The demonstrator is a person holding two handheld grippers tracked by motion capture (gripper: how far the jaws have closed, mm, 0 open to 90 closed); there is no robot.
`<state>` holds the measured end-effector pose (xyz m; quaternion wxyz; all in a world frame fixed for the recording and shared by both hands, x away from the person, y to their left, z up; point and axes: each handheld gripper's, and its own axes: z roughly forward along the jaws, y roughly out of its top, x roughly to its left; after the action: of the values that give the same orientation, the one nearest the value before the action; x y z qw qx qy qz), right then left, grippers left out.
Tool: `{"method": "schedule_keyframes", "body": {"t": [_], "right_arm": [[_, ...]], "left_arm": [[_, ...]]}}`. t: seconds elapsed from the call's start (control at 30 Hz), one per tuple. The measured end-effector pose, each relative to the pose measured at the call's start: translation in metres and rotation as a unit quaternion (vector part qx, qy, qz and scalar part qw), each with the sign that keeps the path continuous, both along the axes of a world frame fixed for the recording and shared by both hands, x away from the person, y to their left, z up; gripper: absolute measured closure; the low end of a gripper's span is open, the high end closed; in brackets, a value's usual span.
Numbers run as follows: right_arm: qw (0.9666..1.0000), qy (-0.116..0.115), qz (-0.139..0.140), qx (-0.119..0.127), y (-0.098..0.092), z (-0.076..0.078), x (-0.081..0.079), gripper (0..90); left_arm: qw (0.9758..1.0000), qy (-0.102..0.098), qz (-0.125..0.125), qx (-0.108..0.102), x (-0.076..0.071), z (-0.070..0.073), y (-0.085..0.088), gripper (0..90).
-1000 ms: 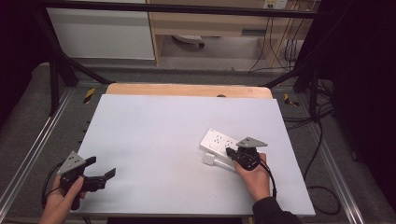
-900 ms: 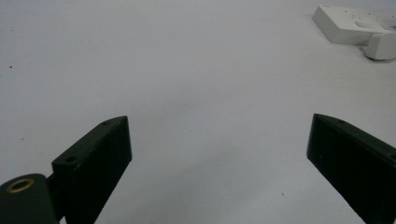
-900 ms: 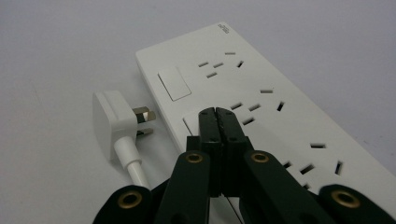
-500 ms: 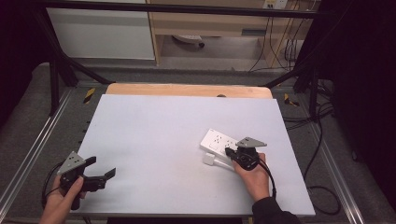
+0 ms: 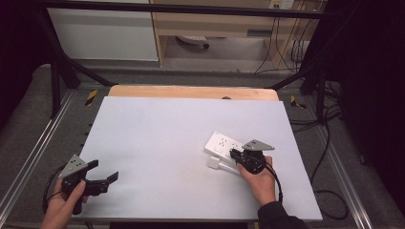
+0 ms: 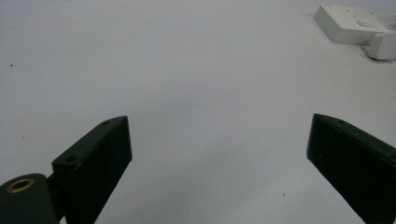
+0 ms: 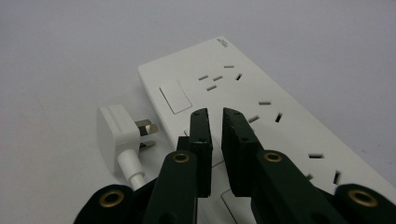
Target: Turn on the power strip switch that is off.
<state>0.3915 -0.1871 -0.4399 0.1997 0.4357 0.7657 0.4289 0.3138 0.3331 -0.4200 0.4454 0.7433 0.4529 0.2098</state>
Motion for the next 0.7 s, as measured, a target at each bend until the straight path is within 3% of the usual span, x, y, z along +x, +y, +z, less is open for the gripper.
{"method": "schedule_keyframes", "body": {"t": [0.37, 0.7], "right_arm": [[0.9999, -0.013, 0.004, 0.011, 0.0026, 0.0039, -0.0003, 66.4], [0.9998, -0.011, -0.007, 0.014, 0.0045, 0.0068, 0.0025, 43.0]], "left_arm": [[1.0, 0.0, -0.001, 0.0, 0.0002, -0.0001, -0.0002, 6.6], [1.0, 0.002, 0.001, 0.001, -0.0001, -0.0002, -0.0006, 6.6]]}}
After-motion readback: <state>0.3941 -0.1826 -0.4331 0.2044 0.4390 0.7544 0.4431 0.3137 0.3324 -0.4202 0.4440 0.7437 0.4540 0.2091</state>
